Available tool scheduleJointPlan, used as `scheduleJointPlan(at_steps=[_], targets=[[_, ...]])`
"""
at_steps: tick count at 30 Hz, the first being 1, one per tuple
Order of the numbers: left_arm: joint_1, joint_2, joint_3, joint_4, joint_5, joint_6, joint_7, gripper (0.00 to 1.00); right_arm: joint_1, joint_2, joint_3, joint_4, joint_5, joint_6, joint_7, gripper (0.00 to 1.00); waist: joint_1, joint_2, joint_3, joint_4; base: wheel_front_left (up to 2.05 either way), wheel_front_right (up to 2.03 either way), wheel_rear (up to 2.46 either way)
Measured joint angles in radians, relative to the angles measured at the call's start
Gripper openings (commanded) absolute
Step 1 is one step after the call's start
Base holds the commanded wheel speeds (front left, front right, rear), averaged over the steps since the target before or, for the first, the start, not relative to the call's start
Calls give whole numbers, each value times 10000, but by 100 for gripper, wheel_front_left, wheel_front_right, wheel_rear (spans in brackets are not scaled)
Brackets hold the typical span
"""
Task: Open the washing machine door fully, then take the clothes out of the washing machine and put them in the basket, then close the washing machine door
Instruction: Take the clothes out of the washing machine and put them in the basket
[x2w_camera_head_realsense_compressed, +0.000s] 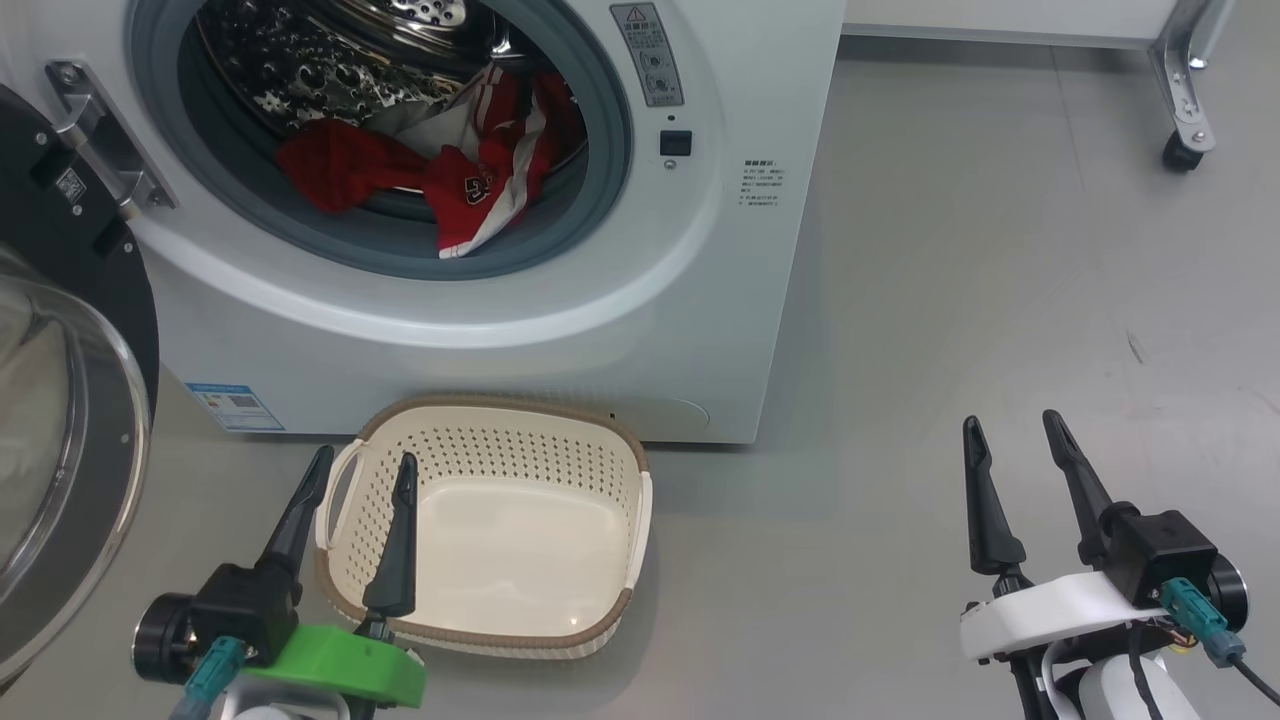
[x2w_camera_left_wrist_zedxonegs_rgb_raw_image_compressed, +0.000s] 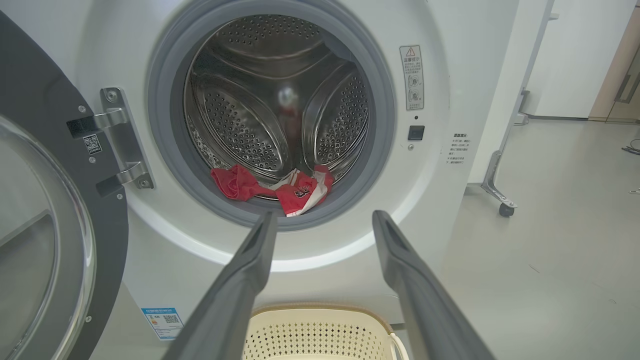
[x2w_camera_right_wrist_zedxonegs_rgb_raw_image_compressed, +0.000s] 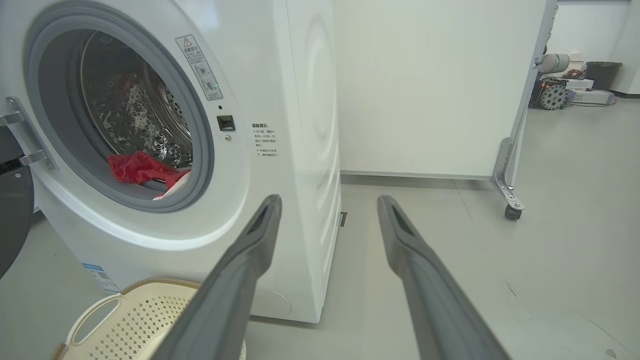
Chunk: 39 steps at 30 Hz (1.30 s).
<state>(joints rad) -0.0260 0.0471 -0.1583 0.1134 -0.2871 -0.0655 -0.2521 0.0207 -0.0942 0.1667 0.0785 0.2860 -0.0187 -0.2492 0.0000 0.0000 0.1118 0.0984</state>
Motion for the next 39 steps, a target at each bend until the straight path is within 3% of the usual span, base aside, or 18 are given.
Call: scheduleJointPlan(at_steps=[18, 39], targets=[[3, -4, -17, 35, 71, 0, 0, 100, 0, 6, 17, 69, 0, 84, 0, 100, 0, 0, -87, 18, 70, -70, 0], [13, -6, -35, 92, 148, 0, 0, 100, 0, 46, 23, 35, 0, 84, 0, 100, 0, 0, 93, 26, 6, -6, 0]])
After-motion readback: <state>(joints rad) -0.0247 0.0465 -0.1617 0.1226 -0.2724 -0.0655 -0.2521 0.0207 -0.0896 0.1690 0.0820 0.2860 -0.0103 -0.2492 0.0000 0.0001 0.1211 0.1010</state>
